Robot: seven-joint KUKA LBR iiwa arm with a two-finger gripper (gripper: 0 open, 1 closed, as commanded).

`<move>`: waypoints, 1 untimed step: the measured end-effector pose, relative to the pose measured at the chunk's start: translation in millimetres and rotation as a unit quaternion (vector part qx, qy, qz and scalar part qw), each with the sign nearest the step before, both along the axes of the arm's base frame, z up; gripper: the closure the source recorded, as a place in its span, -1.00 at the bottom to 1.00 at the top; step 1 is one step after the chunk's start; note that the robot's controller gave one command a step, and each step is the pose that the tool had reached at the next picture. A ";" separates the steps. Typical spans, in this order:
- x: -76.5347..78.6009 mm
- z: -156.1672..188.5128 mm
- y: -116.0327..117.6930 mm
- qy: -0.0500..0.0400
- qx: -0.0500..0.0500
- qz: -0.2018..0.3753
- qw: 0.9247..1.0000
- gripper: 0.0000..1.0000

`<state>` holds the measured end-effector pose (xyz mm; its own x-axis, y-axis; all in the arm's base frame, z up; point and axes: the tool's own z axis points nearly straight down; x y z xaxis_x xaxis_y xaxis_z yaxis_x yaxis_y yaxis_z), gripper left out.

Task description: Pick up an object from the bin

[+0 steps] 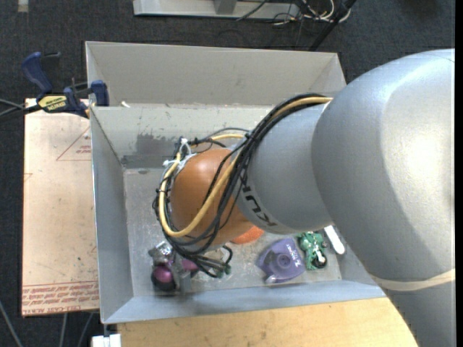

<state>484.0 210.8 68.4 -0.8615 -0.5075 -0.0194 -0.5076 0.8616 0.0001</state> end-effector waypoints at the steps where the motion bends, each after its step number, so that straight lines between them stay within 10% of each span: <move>1: -1.9 4.0 -0.1 0.003 -0.001 0.002 1.000 1.00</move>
Offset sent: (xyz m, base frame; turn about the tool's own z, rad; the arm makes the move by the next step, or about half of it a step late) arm 0.0000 -0.0001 0.0641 0.0000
